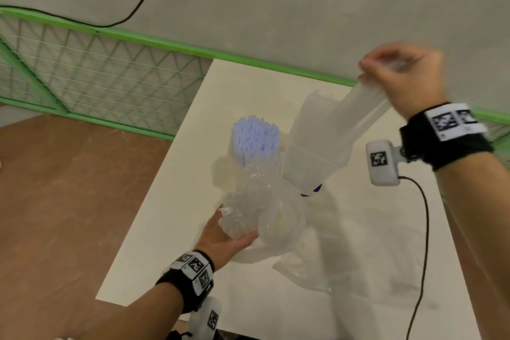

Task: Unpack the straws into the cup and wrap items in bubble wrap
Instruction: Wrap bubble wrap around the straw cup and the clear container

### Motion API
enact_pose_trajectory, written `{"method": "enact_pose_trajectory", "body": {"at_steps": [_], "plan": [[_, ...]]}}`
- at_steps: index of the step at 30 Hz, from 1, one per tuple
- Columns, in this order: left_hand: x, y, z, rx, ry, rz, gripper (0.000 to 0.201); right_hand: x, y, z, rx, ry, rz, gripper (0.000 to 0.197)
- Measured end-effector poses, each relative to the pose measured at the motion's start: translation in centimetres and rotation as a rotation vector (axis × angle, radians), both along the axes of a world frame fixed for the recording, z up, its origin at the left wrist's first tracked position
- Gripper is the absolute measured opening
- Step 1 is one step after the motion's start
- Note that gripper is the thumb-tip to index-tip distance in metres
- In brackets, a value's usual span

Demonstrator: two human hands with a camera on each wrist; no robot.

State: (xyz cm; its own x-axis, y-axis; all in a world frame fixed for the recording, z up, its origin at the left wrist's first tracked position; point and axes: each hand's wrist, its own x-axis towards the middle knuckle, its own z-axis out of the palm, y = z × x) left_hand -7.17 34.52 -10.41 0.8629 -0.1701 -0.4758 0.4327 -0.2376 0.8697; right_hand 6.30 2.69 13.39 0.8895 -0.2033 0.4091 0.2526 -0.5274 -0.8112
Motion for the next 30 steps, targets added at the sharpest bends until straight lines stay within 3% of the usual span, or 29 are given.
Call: {"method": "enact_pose_trajectory", "body": {"at_steps": [3,6,10,13,15,17,19,20,22,24,27,30], "plan": [[-0.1,-0.1,0.4,-0.003,0.021,0.005,0.064,1.1,-0.9,-5.3,-0.188,0.156,-0.001,0.008],[-0.2,-0.2,0.8,-0.015,0.036,0.024,0.06,1.2,-1.1,-8.3,-0.521,0.25,0.09,0.029],[-0.2,-0.1,0.8,-0.019,0.033,0.024,0.061,1.3,-0.5,-10.3,-0.967,0.43,0.237,0.057],[-0.2,-0.1,0.9,-0.036,0.03,0.017,0.06,1.0,-0.2,-10.2,-1.109,0.478,0.21,0.07],[-0.2,-0.2,1.2,-0.049,0.034,0.023,0.056,0.0,0.9,-8.8,-1.056,0.384,0.177,0.068],[-0.2,-0.4,1.4,-0.054,0.032,0.028,0.053,-2.0,3.0,-7.0,-0.891,0.139,0.148,0.054],[-0.1,-0.4,1.5,-0.056,0.034,0.019,0.053,-5.1,5.8,-5.9,-0.674,-0.064,0.229,0.04],[-0.1,-0.3,1.6,-0.057,0.036,0.015,0.052,-7.0,7.2,-6.0,-0.572,-0.077,0.293,0.04],[-0.1,-0.4,1.6,-0.063,0.031,0.014,0.052,-10.8,9.2,-7.2,-0.392,0.072,0.378,0.054],[-0.1,-0.4,1.7,-0.069,0.017,0.007,0.051,-13.4,10.1,-9.4,-0.231,0.352,0.414,0.082],[-0.2,-0.3,2.0,-0.055,-0.017,-0.026,0.052,-13.8,10.1,-12.3,-0.105,0.659,0.42,0.116],[-0.2,-0.1,1.9,-0.034,-0.049,-0.051,0.057,-11.7,10.1,-13.0,-0.074,0.741,0.43,0.12]]}}
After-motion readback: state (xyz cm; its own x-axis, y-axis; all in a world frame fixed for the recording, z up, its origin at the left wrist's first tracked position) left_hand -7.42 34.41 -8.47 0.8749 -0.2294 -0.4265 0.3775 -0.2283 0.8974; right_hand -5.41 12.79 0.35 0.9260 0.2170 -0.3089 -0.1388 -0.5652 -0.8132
